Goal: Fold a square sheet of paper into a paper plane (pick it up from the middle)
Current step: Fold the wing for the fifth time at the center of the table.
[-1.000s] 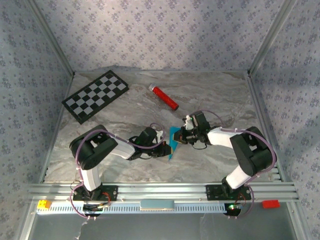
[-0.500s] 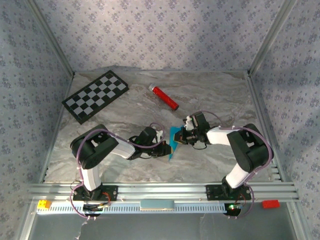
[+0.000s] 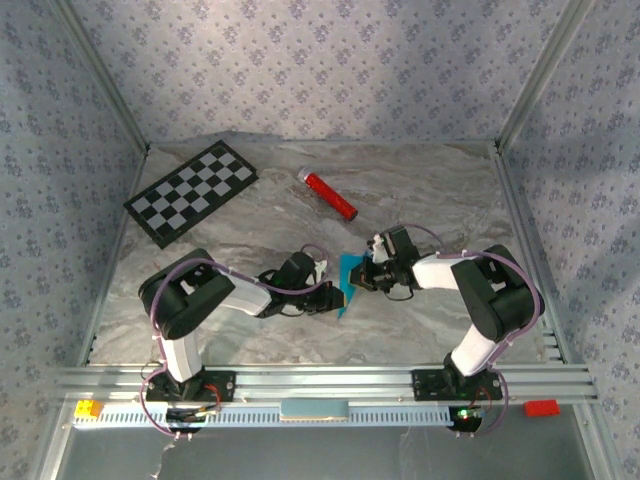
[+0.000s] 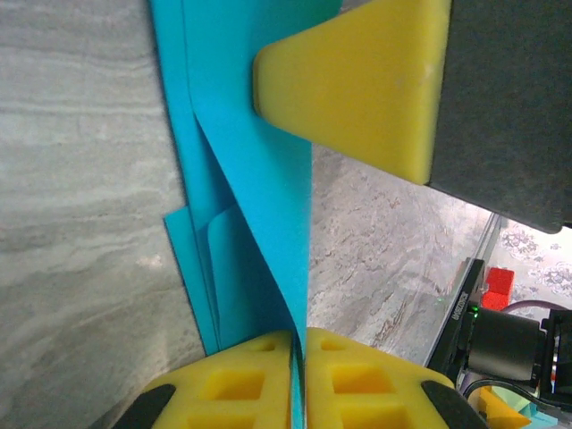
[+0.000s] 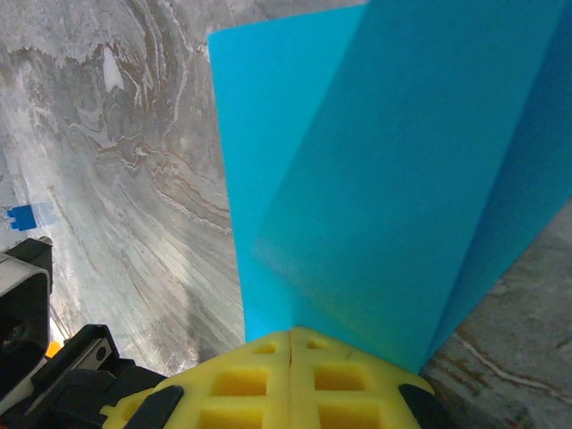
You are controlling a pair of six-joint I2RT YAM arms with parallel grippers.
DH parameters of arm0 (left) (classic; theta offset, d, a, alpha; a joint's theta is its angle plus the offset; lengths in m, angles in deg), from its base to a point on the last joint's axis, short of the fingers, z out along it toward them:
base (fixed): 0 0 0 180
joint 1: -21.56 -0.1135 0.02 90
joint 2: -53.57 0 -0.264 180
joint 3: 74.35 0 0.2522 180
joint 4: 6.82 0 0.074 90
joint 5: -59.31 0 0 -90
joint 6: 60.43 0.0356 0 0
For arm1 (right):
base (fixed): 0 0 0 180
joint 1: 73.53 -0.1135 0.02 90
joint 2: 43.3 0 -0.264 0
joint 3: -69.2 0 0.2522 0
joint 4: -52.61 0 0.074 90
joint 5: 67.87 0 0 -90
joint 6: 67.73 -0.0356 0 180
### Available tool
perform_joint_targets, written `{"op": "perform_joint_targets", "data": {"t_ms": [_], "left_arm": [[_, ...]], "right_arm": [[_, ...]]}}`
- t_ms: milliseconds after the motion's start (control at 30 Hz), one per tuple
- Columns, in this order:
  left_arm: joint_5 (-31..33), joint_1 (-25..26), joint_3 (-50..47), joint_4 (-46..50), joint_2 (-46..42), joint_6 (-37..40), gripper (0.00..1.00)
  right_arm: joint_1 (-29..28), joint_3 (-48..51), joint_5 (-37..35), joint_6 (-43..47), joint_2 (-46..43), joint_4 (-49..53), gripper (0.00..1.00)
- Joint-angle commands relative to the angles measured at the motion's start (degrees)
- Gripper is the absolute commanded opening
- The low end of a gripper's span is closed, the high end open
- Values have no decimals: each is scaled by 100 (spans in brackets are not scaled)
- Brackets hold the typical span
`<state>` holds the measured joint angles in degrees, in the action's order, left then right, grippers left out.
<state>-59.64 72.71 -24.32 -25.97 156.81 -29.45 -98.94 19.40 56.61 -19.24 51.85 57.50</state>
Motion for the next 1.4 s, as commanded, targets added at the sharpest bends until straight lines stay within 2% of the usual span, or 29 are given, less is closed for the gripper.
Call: {"op": "perform_joint_targets", "data": {"t_ms": [0,400,633,767,1067,1367], "left_arm": [[-32,141,89,494,-81,141,13],[29,140,63,622,-448,231,13],[-96,154,8,679,-437,299,3],[-145,171,-74,796,-359,337,1],[-172,299,62,1327,-223,480,6],[43,303,63,1669,-557,539,11]], "right_arm": [[41,128,-240,44,135,202,2],[49,130,-243,72,236,218,2],[46,131,-254,96,305,226,1],[52,114,-266,92,368,236,1],[51,96,-320,118,396,313,1],[46,71,-329,144,390,383,1]]}}
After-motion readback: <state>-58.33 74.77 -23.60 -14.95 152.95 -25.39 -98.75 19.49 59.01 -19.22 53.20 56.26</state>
